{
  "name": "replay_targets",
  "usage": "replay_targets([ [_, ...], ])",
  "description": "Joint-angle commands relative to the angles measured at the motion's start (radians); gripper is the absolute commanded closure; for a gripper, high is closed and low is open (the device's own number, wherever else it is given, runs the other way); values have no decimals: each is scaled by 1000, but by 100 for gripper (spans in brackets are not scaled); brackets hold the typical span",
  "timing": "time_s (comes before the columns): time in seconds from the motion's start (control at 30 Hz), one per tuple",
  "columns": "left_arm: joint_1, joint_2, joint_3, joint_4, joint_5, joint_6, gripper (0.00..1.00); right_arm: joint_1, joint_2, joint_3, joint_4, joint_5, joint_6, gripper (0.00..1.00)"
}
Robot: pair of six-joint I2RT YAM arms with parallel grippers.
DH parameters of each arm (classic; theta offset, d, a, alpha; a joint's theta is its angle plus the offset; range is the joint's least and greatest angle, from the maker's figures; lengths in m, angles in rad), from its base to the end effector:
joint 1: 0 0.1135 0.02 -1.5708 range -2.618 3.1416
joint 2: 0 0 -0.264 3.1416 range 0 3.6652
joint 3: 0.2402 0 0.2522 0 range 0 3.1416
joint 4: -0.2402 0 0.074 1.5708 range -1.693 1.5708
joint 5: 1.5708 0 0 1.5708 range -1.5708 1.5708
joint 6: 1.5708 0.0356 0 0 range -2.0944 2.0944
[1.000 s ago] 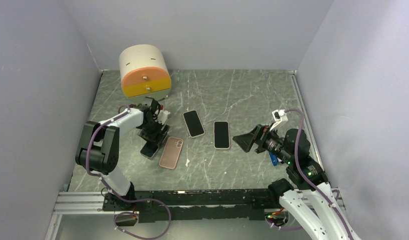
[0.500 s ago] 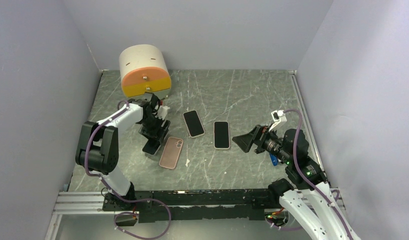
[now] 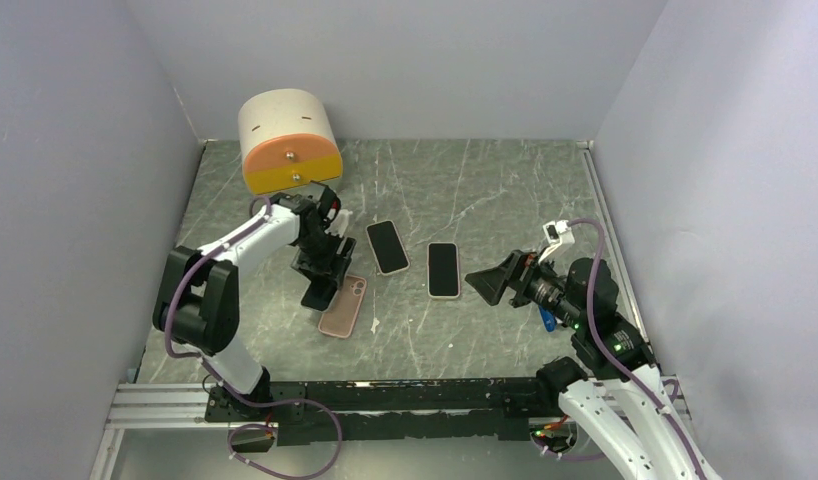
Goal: Put the phone into the phone case
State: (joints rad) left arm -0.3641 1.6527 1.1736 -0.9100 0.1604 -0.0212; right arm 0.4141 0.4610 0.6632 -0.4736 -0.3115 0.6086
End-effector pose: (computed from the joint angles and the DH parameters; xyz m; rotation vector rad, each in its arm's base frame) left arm 0.2842 -0.1144 0.2096 0.5301 2.9332 -0.2871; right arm 0.1013 0.0564 0.3100 -0.0419 1.9489 0.9847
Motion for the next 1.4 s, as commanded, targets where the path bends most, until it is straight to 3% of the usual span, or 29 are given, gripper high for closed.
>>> replay_targets([
  [0.0,-63,-69,27,2,18,-133,57,3,-10,51,13,23,-18,1],
  [0.63,-181,7,-37,85,-38,-274,55,2,-21,29,38,5,6,1],
  [0.97,-191,36,-49,87,-68,-306,56,3,-26,29,35,9,3,1],
  [1.37,-199,48,-85,96,-58,-340,51,2,-32,20,35,0,8,1],
])
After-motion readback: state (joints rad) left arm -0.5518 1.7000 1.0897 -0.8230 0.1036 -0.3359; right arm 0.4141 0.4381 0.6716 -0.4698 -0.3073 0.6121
